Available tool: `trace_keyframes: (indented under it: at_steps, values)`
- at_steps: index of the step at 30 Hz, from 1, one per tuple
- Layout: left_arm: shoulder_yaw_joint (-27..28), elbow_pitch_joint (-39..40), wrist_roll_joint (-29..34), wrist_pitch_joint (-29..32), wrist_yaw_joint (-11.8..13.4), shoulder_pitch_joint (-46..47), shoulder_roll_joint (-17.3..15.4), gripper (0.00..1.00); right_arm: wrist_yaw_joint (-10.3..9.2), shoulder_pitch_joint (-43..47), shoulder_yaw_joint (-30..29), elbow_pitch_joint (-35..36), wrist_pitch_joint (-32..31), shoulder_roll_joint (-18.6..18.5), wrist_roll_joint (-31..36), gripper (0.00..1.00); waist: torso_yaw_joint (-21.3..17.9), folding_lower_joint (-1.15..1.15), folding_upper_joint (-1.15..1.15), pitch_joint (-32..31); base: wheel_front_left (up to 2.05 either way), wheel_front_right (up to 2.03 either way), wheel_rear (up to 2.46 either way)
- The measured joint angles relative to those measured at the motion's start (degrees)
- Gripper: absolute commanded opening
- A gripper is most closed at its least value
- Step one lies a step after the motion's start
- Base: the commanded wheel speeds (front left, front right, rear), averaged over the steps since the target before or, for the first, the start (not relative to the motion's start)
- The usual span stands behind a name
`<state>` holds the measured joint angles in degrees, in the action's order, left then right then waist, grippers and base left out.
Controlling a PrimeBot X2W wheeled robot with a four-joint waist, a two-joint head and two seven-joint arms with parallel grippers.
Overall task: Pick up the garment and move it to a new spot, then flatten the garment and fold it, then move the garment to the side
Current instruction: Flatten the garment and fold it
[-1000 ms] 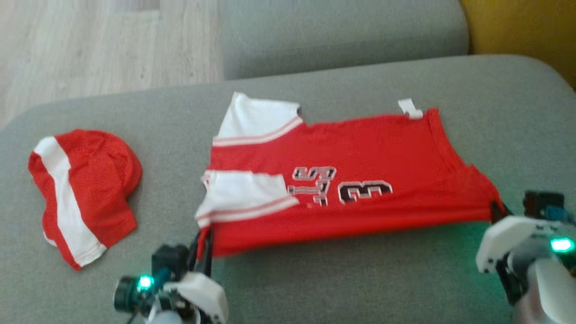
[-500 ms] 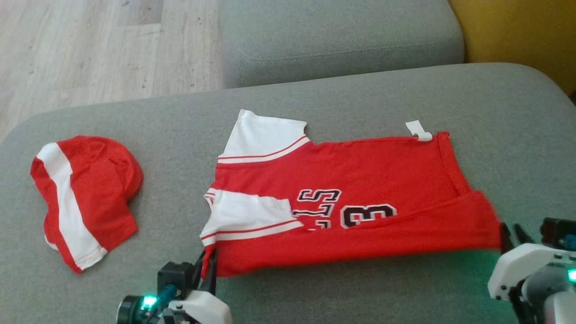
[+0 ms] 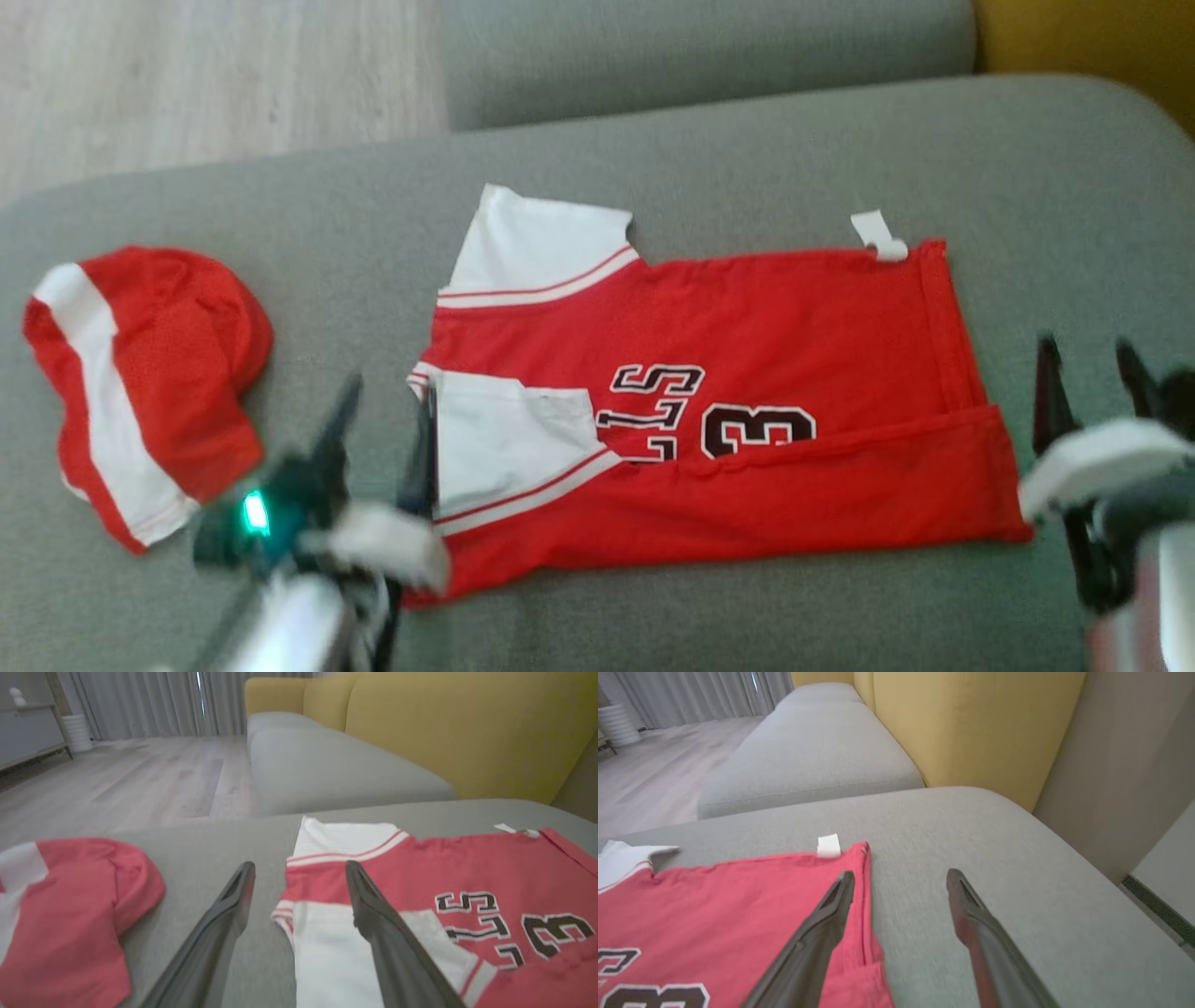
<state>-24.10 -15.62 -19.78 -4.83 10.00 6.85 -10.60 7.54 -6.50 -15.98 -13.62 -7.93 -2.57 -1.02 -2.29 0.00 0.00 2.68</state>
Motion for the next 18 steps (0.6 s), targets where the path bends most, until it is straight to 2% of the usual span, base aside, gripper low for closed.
trace_keyframes:
  at_steps: [2, 5, 10, 13, 18]
  values:
    - [0.3, 1.1, 0.0, -0.3, -1.1, 3.8, -1.2, 1.00, 0.00, -2.5, 1.1, 0.3, 0.7, 0.0, 0.0, 1.00, -0.3, 0.00, 0.00, 1.5, 0.00, 0.00, 0.00]
    - [0.6, 1.7, 0.0, 1.7, -5.5, 13.7, -3.7, 1.00, 0.00, -8.2, 3.4, 0.9, 1.2, 0.0, 0.0, 1.00, -1.3, 0.01, 0.00, 5.2, 0.00, 0.00, 0.00]
    - [0.3, -2.1, -0.3, 9.5, -12.0, 28.0, -7.3, 1.00, 0.00, -15.1, 6.1, 0.2, 1.1, -0.3, -0.5, 1.00, -3.0, 0.02, 0.00, 10.3, 0.00, 0.00, 0.00]
    - [-2.0, -6.4, -0.7, 15.9, -16.1, 36.5, -9.6, 1.00, 0.00, -19.4, 8.0, -0.9, 1.1, -1.3, -0.5, 1.00, -4.3, 0.02, 0.00, 13.3, 0.00, 0.00, 0.00]
    - [-9.3, -11.6, -7.1, 23.9, -17.5, 46.2, -12.6, 1.00, 0.00, -25.5, 10.5, -2.9, 2.0, -1.9, -0.5, 1.00, -6.8, 0.03, 0.00, 17.6, 0.00, 0.00, 0.00]
